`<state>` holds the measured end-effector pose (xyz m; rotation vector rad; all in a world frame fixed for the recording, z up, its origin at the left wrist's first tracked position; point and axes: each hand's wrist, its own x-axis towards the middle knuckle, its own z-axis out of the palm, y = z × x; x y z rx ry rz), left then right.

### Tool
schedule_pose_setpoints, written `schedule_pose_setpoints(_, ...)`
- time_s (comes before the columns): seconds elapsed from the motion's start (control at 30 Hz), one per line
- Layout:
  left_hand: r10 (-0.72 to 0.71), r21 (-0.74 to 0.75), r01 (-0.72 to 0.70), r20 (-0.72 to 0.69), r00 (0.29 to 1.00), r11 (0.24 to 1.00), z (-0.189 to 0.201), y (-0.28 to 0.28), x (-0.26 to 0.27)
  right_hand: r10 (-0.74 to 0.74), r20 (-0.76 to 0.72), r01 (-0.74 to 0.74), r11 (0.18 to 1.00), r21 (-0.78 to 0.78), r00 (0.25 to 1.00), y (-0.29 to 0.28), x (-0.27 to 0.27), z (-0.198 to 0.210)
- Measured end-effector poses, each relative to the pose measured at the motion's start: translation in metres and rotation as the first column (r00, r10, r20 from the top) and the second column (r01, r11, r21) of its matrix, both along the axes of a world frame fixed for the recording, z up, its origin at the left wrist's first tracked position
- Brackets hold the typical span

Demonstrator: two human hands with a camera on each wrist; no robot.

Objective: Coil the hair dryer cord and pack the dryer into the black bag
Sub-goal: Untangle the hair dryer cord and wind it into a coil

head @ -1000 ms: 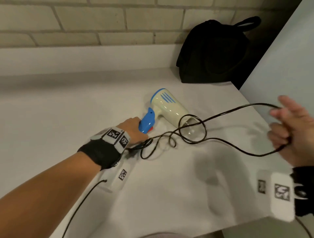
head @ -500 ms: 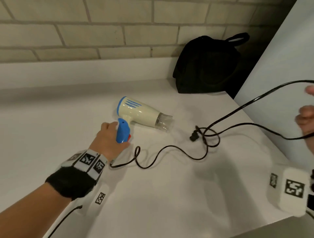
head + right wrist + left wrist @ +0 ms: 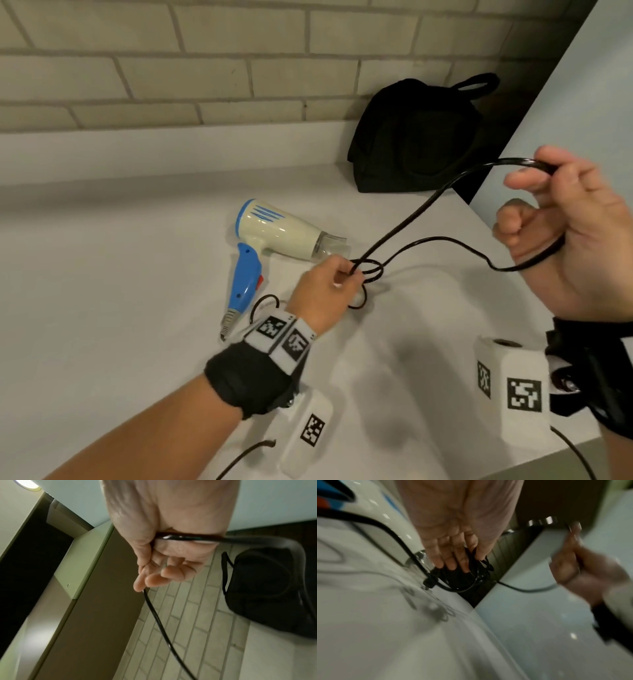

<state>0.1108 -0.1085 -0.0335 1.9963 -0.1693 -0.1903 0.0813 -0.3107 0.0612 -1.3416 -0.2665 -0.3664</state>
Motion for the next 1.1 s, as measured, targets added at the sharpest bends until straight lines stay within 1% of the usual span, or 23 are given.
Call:
schedule_pose_setpoints(0.07, 0.048, -0.222, -0.048, -0.005, 0.999, 0.974, 0.006, 0.007, 0.004, -0.106, -0.037, 0.106, 0.994, 0.004, 0.994, -0.019, 0.001, -0.004)
schedule_pose_setpoints(0.13, 0.05, -0.368, -0.05, -0.009, 0.999, 0.929, 0.013, 0.013, 0.005, -0.258, -0.135, 0.26, 0.966, 0.0, 0.957, -0.038, 0.005, -0.012)
schedule_pose_setpoints(0.2, 0.007, -0.438, -0.02, -0.031, 0.999, 0.899, 0.022, 0.016, 0.003, -0.314, -0.211, 0.318, 0.948, -0.018, 0.926, -0.051, 0.009, -0.024)
schedule_pose_setpoints(0.27, -0.007, -0.441, -0.008, -0.033, 0.999, 0.897, 0.03, 0.02, 0.002, -0.345, -0.255, 0.321, 0.938, -0.132, 0.903, -0.053, 0.012, -0.038)
schedule_pose_setpoints(0.3, 0.008, -0.425, -0.016, -0.021, 1.0, 0.905, 0.033, 0.023, 0.003, -0.381, -0.255, 0.328, 0.917, -0.226, 0.889, -0.052, 0.014, -0.045)
schedule_pose_setpoints(0.33, 0.031, -0.405, -0.029, -0.001, 1.0, 0.914, 0.036, 0.026, 0.004, -0.425, -0.23, 0.341, 0.881, -0.328, 0.876, -0.052, 0.015, -0.052)
schedule_pose_setpoints(0.4, 0.086, -0.374, -0.055, 0.068, 0.994, 0.926, 0.042, 0.033, 0.008, -0.506, -0.141, 0.376, 0.774, -0.509, 0.851, -0.051, 0.019, -0.063)
schedule_pose_setpoints(0.47, 0.152, -0.36, -0.091, 0.147, 0.977, 0.929, 0.048, 0.041, 0.012, -0.516, -0.083, 0.368, 0.706, -0.605, 0.852, -0.05, 0.022, -0.069)
schedule_pose_setpoints(0.5, 0.176, -0.364, -0.107, 0.162, 0.971, 0.925, 0.049, 0.045, 0.014, -0.512, -0.071, 0.353, 0.68, -0.642, 0.856, -0.048, 0.023, -0.069)
schedule_pose_setpoints(0.53, 0.191, -0.384, -0.121, 0.15, 0.97, 0.915, 0.05, 0.048, 0.016, -0.512, -0.063, 0.343, 0.656, -0.672, 0.857, -0.045, 0.024, -0.069)
schedule_pose_setpoints(0.6, 0.196, -0.468, -0.145, 0.061, 0.979, 0.872, 0.052, 0.054, 0.018, -0.514, -0.019, 0.339, 0.593, -0.73, 0.857, -0.038, 0.023, -0.064)
schedule_pose_setpoints(0.63, 0.179, -0.503, -0.148, 0.015, 0.984, 0.851, 0.053, 0.055, 0.019, -0.507, 0.044, 0.352, 0.53, -0.772, 0.861, -0.033, 0.022, -0.06)
schedule_pose_setpoints(0.7, 0.122, -0.525, -0.12, -0.032, 0.992, 0.842, 0.057, 0.054, 0.019, -0.454, 0.195, 0.381, 0.363, -0.85, 0.869, -0.02, 0.02, -0.049)
schedule_pose_setpoints(0.73, 0.094, -0.52, -0.095, -0.028, 0.995, 0.849, 0.059, 0.053, 0.018, -0.412, 0.239, 0.384, 0.316, -0.868, 0.879, -0.013, 0.02, -0.044)
schedule_pose_setpoints(0.77, 0.075, -0.508, -0.07, -0.011, 0.997, 0.859, 0.062, 0.05, 0.018, -0.359, 0.257, 0.374, 0.309, -0.874, 0.897, -0.006, 0.02, -0.038)
schedule_pose_setpoints(0.8, 0.062, -0.484, -0.044, 0.021, 0.998, 0.874, 0.066, 0.048, 0.017, -0.3, 0.258, 0.355, 0.335, -0.873, 0.918, 0.001, 0.021, -0.033)
schedule_pose_setpoints(0.87, 0.03, -0.41, 0.019, 0.113, 0.993, 0.912, 0.074, 0.044, 0.016, -0.197, 0.23, 0.294, 0.421, -0.858, 0.953, 0.015, 0.024, -0.022)
schedule_pose_setpoints(0.93, -0.032, -0.36, 0.1, 0.19, 0.981, 0.928, 0.085, 0.041, 0.016, -0.122, 0.182, 0.219, 0.499, -0.838, 0.976, 0.03, 0.029, -0.014)
schedule_pose_setpoints(0.97, -0.072, -0.358, 0.148, 0.218, 0.973, 0.922, 0.092, 0.04, 0.017, -0.084, 0.134, 0.159, 0.532, -0.832, 0.987, 0.038, 0.033, -0.012)
schedule_pose_setpoints(1.03, -0.142, -0.381, 0.241, 0.269, 0.953, 0.893, 0.105, 0.041, 0.019, 0.032, -0.015, -0.031, 0.577, -0.816, 0.999, 0.054, 0.041, -0.008)
schedule_pose_setpoints(1.1, -0.179, -0.382, 0.299, 0.319, 0.931, 0.874, 0.115, 0.043, 0.021, 0.188, -0.126, -0.214, 0.581, -0.785, 0.974, 0.068, 0.048, -0.008)
